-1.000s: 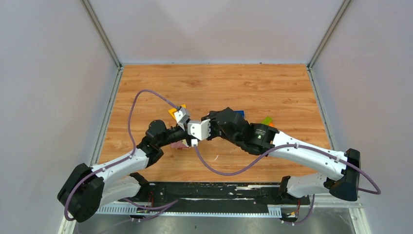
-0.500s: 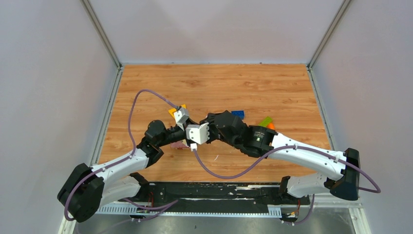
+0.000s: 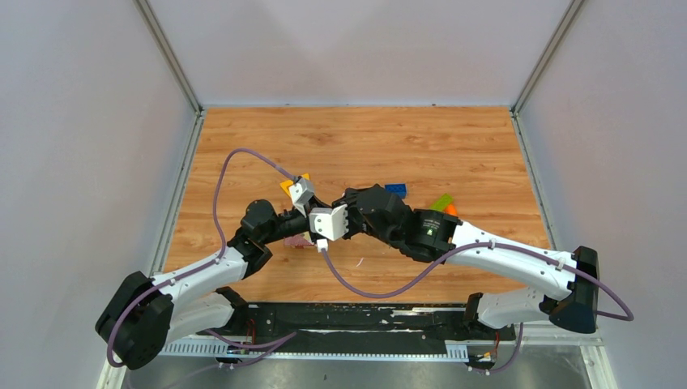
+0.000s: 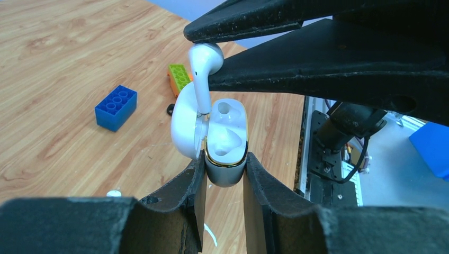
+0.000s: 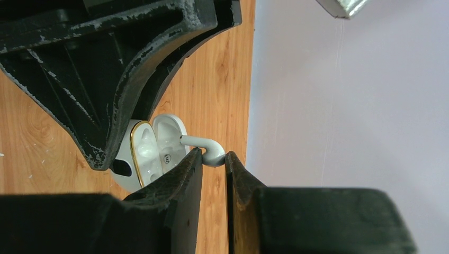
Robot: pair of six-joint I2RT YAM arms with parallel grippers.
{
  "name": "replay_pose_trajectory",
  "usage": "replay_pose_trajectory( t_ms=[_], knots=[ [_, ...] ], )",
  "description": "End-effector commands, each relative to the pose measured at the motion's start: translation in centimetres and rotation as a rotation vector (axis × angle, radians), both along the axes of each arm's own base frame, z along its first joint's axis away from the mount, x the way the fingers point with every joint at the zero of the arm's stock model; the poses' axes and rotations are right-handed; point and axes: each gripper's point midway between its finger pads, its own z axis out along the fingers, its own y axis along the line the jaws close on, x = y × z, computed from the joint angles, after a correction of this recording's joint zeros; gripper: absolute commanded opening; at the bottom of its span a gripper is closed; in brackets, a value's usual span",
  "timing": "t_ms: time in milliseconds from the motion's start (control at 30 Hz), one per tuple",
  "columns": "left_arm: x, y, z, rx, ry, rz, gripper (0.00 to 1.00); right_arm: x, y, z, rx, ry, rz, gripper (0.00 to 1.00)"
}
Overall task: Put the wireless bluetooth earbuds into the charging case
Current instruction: Insert the left earbud into the left side groove of the charging case.
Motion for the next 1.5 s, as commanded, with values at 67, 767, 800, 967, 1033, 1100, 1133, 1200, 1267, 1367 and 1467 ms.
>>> replay_pose_trajectory(
  t_ms=[67, 767, 800, 967, 1033, 1100, 1133, 1200, 1267, 1367, 1467],
  knots=[
    [0.5, 0.0, 3.1, -0.077, -0.049, 0.011, 0.0, -0.6, -0.2, 1.6, 0.035, -0.03, 0.013, 0.0],
    [0.7, 0.0, 3.5, -0.114, -0.016, 0.007, 0.0, -0.2, 0.3, 1.9, 0.03, -0.087, 0.003, 0.0],
    [0.7, 0.0, 3.5, -0.113, -0.017, 0.005, 0.0, -0.2, 0.3, 1.9, 0.031, -0.087, 0.005, 0.0],
    [0.5, 0.0, 3.6, -0.115, -0.02, -0.002, 0.0, -0.5, 0.9, 1.6, 0.023, -0.084, 0.02, 0.0],
    [0.5, 0.0, 3.6, -0.116, -0.023, -0.004, 0.0, -0.6, 0.9, 1.4, 0.019, -0.082, 0.023, 0.0],
    [0.5, 0.0, 3.7, -0.116, -0.027, -0.002, 0.0, -0.7, 1.0, 1.2, 0.013, -0.082, 0.027, 0.0],
    [0.5, 0.0, 3.7, -0.116, -0.028, -0.002, 0.0, -0.7, 1.0, 1.1, 0.01, -0.082, 0.03, 0.0],
    [0.5, 0.0, 3.7, -0.117, -0.027, -0.003, 0.0, -0.8, 1.0, 0.9, 0.002, -0.084, 0.033, 0.0],
    [0.5, 0.1, 3.8, -0.117, -0.028, -0.002, 0.0, -0.8, 1.0, 0.7, -0.004, -0.085, 0.035, 0.0],
    [0.5, 0.1, 3.8, -0.117, -0.032, -0.002, 0.0, -0.9, 1.0, 0.4, -0.01, -0.083, 0.037, 0.0],
    [0.5, 0.2, 3.8, -0.118, -0.033, 0.0, 0.0, -0.9, 0.9, 0.1, -0.018, -0.084, 0.038, 0.0]
  ],
)
